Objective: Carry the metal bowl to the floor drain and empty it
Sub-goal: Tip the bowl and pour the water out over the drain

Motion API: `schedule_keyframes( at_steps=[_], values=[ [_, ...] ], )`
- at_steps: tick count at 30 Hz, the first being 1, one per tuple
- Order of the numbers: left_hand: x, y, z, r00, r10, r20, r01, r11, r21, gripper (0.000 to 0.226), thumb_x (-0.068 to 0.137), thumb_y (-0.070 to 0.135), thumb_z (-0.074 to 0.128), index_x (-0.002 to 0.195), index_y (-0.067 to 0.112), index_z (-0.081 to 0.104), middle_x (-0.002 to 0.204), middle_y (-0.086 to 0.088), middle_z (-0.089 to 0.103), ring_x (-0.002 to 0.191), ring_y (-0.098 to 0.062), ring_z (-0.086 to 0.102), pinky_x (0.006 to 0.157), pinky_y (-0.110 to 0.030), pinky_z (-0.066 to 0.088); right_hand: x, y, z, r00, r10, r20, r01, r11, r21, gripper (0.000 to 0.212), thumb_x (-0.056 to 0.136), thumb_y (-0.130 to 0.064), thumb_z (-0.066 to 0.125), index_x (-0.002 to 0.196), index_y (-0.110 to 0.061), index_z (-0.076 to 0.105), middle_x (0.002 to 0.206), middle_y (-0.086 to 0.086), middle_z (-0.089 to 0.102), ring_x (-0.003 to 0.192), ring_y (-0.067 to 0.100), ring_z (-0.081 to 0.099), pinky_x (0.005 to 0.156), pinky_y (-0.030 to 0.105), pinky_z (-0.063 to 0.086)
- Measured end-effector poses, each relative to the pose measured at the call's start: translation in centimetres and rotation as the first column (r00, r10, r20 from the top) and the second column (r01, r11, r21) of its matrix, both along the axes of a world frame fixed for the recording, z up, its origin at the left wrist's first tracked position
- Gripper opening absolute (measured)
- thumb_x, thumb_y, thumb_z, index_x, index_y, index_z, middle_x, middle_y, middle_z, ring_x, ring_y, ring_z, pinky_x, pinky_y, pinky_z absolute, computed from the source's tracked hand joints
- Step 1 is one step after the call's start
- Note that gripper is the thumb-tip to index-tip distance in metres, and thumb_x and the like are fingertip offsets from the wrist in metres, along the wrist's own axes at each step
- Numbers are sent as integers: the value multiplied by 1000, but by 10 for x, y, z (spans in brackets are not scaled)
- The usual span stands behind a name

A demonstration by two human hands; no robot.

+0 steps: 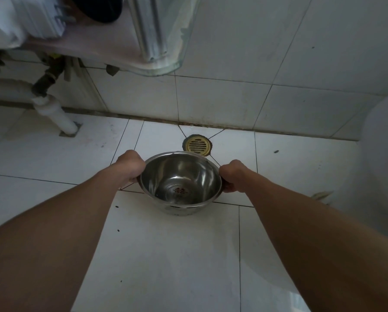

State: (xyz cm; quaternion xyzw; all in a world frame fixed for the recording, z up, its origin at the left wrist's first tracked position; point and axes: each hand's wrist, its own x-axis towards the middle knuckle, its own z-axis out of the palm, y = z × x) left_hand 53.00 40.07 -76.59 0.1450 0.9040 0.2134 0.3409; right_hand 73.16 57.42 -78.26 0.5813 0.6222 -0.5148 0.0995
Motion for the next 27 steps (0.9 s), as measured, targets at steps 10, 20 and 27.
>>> schedule_keyframes(
  at_steps=[10,20,27],
  values=[
    [-1,-1,-1,1000,17,11,-18,1000,16,19,95,1,52,100,-11,67,89,-21,62,80,-33,63,83,-46,60,0,1,-1,1000,-7,-8,7,1000,-7,18,97,-11,59,81,-3,62,82,14,67,61,23,65,47,29,51],
    [-3,0,-4,999,51,15,-52,998,26,17,92,-1,55,98,-11,67,89,-21,64,80,-32,64,75,-41,60,0,3,0,1000,-3,-6,3,1000,-26,12,96,-8,59,86,-2,63,87,15,68,67,24,65,51,30,52],
    [-4,1,-4,998,67,22,-67,997,37,16,92,1,57,97,-10,67,87,-20,65,79,-31,64,65,-35,58,-2,3,0,1000,-12,-1,12,1000,-20,10,95,-7,58,90,-1,63,92,17,68,66,24,65,46,29,50]
  ],
)
